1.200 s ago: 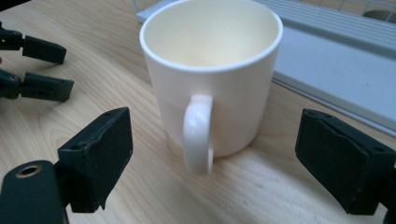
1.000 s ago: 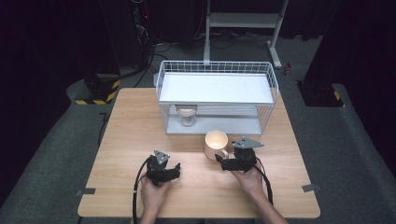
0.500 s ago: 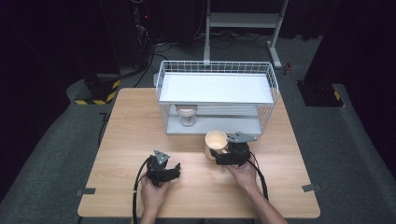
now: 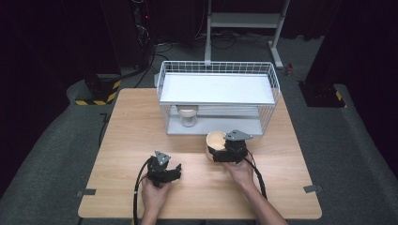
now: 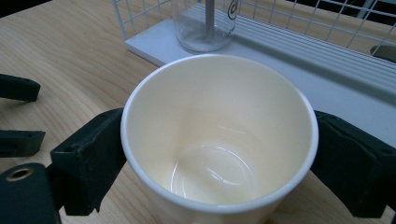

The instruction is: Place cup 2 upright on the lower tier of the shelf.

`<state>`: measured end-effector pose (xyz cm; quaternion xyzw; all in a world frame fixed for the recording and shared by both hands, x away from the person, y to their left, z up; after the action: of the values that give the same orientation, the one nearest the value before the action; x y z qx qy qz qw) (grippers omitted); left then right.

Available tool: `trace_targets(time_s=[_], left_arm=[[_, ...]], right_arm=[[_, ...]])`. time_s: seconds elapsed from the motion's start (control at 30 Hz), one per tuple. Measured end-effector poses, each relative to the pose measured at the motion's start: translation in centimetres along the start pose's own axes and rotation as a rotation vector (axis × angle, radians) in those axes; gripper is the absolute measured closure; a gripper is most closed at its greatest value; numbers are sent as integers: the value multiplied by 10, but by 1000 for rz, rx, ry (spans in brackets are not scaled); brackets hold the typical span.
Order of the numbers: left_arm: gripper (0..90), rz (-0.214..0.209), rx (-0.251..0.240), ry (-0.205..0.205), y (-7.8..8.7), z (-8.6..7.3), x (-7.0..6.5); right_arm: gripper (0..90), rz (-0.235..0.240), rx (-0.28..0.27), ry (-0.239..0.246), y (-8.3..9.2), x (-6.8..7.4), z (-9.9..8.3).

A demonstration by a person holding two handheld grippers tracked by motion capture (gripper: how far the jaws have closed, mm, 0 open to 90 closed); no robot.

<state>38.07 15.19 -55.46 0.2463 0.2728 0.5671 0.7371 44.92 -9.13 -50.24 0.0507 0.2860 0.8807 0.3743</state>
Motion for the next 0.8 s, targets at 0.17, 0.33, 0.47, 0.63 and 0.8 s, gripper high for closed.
trace_targets(time_s=[0.17,0.33,0.47,0.63,0.8], left_arm=[[222,0,0,-1,0,0,0],[222,0,0,-1,0,0,0],[222,1,0,1,0,0,0],[222,0,0,0,0,0,0],[222,0,0,-1,0,0,0]], right_arm=[[92,-5,3,7,-3,0,0],[100,0,6,15,-3,0,-1],[103,4,8,17,-3,0,0],[104,3,13,12,-2,0,0],[105,10,17,9,0,-1,0]])
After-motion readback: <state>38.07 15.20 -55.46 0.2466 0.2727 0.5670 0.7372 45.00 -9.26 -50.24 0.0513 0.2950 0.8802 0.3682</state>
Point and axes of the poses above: each handheld gripper's, and its own axes: y roughly backward along the jaws, z roughly out of its top, x roughly to its left, the point moved 4 cm from there along -y, roughly forward along the jaws, and after that the axes turned 10 degrees about y, right-handed, at the moved point
